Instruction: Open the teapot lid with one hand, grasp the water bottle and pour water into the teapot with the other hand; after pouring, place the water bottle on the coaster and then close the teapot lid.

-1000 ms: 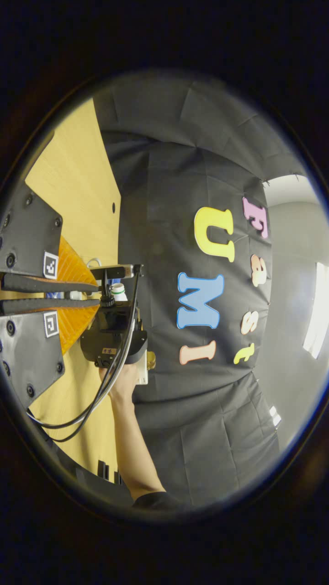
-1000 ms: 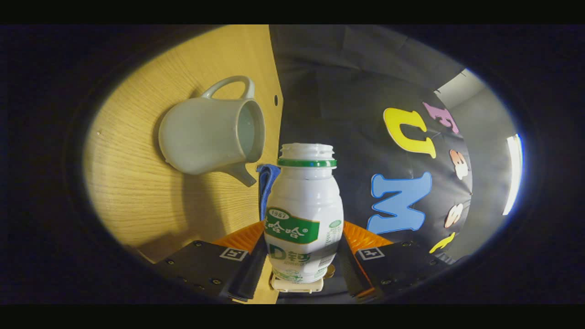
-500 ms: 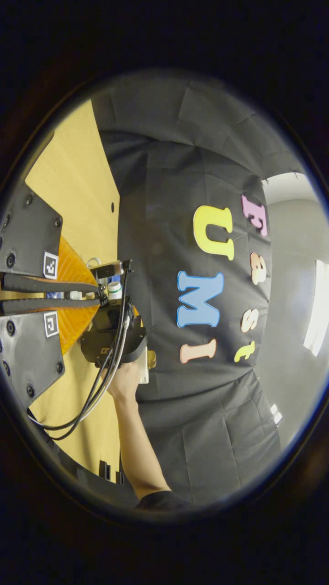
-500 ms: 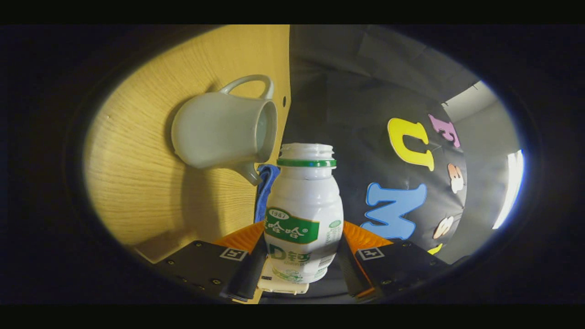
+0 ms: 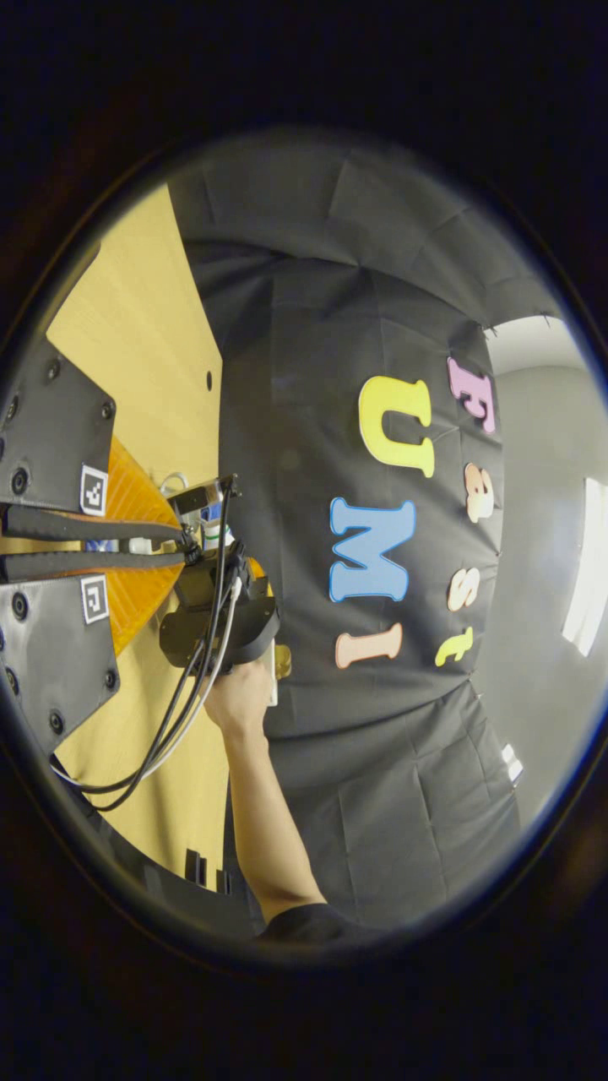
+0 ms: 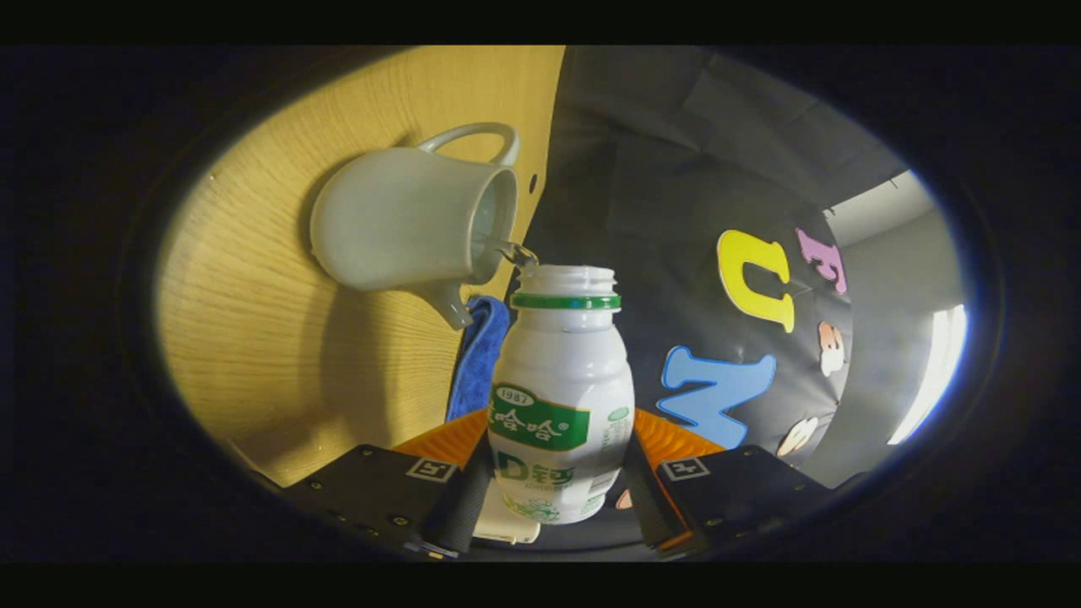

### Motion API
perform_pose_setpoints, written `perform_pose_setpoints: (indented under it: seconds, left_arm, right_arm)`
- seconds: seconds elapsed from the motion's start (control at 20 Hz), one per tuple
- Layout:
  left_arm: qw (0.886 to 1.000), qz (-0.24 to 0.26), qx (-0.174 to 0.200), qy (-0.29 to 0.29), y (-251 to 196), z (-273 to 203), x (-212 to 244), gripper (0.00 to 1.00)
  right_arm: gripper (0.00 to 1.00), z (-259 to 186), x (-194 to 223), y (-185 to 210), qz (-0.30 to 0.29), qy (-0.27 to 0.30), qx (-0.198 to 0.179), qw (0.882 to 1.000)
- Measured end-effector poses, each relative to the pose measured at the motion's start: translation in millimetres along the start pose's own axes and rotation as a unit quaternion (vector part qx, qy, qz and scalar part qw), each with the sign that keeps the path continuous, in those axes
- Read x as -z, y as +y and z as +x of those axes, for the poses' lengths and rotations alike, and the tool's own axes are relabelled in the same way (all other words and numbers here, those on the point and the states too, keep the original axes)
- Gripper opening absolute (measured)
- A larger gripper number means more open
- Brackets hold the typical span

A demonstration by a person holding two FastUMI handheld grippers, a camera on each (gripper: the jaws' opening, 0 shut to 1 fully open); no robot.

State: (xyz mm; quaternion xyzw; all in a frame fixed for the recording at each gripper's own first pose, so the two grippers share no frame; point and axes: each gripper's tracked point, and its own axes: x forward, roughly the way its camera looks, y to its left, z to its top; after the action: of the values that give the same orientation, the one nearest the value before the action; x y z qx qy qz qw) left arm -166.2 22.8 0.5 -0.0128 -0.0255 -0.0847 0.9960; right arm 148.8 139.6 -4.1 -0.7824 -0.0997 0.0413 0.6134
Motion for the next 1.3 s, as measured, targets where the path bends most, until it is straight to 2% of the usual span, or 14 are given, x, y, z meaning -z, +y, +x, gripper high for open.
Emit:
perform_pose_setpoints:
  seconds: [0.1,0.15,0.35,0.45,0.5,1.15,1.2,1.3]
  left_arm:
    - [1.000,0.001,0.000,0.000,-1,0,0,0.12]
    - [1.000,0.001,0.001,0.000,-1,-1,-1,0.15]
    - [1.000,0.001,0.004,0.003,-3,0,1,0.12]
    - [1.000,0.000,0.004,0.002,-3,0,-1,0.15]
    - [1.000,0.001,0.003,0.001,-3,-1,-1,0.12]
    - [1.000,0.007,0.001,-0.004,0,-3,-5,0.11]
    - [1.000,0.007,0.001,-0.004,0,-2,-4,0.15]
    - [1.000,0.007,0.001,-0.004,1,-2,-4,0.15]
  right_arm:
    - [0.72,0,0,-2,-0.006,0.000,0.003,1.000]
    - [0.72,0,-1,-2,-0.009,-0.001,0.005,1.000]
    - [0.72,0,-2,-4,-0.016,-0.002,0.010,1.000]
    - [0.72,-1,-3,-6,-0.019,-0.003,0.012,1.000]
    - [0.72,-1,-3,-6,-0.021,-0.005,0.013,1.000]
    - [0.72,-1,-6,-15,-0.052,-0.012,0.031,0.998]
    - [0.72,1,-6,-16,-0.055,-0.012,0.032,0.998]
    - [0.72,1,-6,-18,-0.060,-0.012,0.033,0.998]
